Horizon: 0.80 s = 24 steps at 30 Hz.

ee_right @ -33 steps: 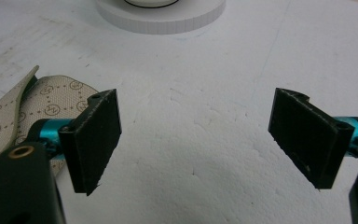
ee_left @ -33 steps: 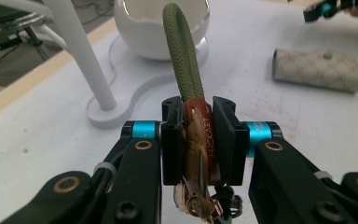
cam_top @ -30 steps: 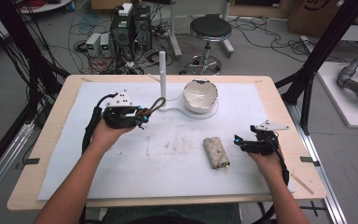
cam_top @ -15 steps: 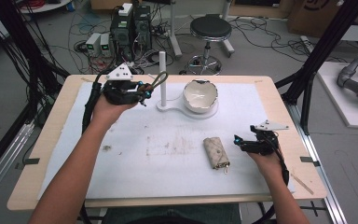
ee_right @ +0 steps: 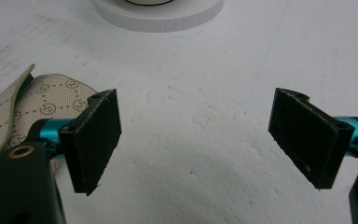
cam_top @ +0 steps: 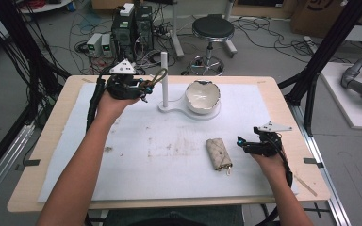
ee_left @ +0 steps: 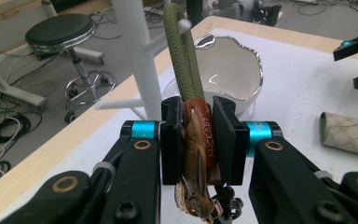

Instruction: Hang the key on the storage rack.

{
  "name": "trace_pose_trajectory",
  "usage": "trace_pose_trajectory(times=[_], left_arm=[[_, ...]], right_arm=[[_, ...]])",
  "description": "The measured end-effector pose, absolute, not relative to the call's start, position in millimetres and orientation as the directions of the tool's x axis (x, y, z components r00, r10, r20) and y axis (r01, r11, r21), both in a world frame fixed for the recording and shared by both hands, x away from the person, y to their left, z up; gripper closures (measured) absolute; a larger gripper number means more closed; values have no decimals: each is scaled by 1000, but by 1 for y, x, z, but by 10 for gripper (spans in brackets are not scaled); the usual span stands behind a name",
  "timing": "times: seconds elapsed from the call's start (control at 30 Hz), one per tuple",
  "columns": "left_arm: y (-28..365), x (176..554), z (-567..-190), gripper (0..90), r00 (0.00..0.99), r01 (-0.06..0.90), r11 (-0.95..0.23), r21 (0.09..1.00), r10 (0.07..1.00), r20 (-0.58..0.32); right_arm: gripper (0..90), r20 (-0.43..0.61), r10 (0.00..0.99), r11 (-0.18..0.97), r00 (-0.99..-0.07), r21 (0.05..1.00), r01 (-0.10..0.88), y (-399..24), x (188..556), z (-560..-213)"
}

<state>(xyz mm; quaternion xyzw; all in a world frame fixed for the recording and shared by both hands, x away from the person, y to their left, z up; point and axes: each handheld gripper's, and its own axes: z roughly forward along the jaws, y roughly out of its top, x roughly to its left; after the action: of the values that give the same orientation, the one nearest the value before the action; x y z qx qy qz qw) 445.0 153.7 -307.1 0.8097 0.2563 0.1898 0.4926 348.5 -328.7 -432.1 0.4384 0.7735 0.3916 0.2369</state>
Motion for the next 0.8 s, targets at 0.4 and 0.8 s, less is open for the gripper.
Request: trace_pose_trajectory(times=[0.4,0.8], left_arm=[[164,444,-323,436,729,304,-334,892,684,8],[182,420,-338,285,743,291,-319,902,669,-3]], right_arm=[[173,-25,864,309,-503,815,490,-327,348,-432],[173,-26,863,310,-504,815,490,-325,347,-430]])
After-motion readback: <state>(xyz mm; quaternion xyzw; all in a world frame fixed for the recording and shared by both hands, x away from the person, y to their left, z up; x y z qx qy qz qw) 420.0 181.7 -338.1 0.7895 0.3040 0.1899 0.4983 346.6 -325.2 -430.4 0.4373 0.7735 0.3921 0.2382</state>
